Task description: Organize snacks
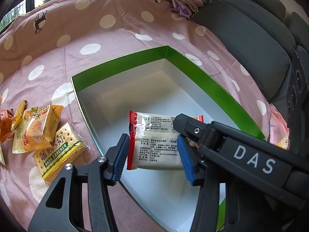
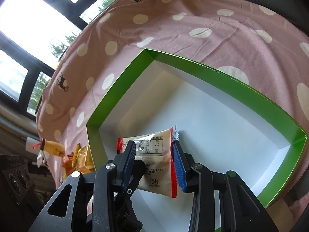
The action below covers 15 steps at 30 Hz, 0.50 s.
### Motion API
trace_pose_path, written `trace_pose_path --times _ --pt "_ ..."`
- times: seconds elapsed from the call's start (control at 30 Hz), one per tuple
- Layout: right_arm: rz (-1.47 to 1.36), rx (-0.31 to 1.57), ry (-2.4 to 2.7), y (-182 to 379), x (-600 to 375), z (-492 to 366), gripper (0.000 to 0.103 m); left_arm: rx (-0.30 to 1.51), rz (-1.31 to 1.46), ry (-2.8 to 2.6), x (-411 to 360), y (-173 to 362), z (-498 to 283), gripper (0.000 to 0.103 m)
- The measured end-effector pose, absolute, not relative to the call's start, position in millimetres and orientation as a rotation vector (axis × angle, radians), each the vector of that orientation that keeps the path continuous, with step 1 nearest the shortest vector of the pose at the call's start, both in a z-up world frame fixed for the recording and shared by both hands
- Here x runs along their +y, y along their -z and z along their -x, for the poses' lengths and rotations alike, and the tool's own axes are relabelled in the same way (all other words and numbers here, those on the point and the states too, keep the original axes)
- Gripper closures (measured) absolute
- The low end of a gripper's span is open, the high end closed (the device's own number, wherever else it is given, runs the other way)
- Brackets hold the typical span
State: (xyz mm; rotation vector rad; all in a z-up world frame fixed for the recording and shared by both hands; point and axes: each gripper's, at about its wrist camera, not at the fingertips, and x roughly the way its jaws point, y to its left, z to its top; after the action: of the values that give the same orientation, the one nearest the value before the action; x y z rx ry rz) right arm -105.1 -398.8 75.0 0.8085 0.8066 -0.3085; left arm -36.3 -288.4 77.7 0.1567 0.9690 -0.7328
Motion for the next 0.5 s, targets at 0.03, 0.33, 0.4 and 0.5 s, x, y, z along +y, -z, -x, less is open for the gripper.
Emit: trace_pose_path --times 0.03,0.33,0.4,0.5 --pt "-0.810 0.807 0.309 -74.6 -399.1 105.1 0.062 0.969 -0.156 0.733 -288.3 -77.7 36.3 0.051" --pt "-0.823 0.819 0.333 -70.3 -401.4 104.6 0.062 0.962 -0.176 0.734 -290.0 -75.8 38.1 0.048" --pt "-0.826 0.819 0.336 -69.9 -402.1 104.3 0.062 0.963 -0.175 0.735 -289.8 -75.6 38.4 0.048" --pt "-0.833 0.820 0.342 -69.1 -402.9 104.1 0.062 0.964 -0.172 0.742 -289.4 -75.8 39.4 0.047"
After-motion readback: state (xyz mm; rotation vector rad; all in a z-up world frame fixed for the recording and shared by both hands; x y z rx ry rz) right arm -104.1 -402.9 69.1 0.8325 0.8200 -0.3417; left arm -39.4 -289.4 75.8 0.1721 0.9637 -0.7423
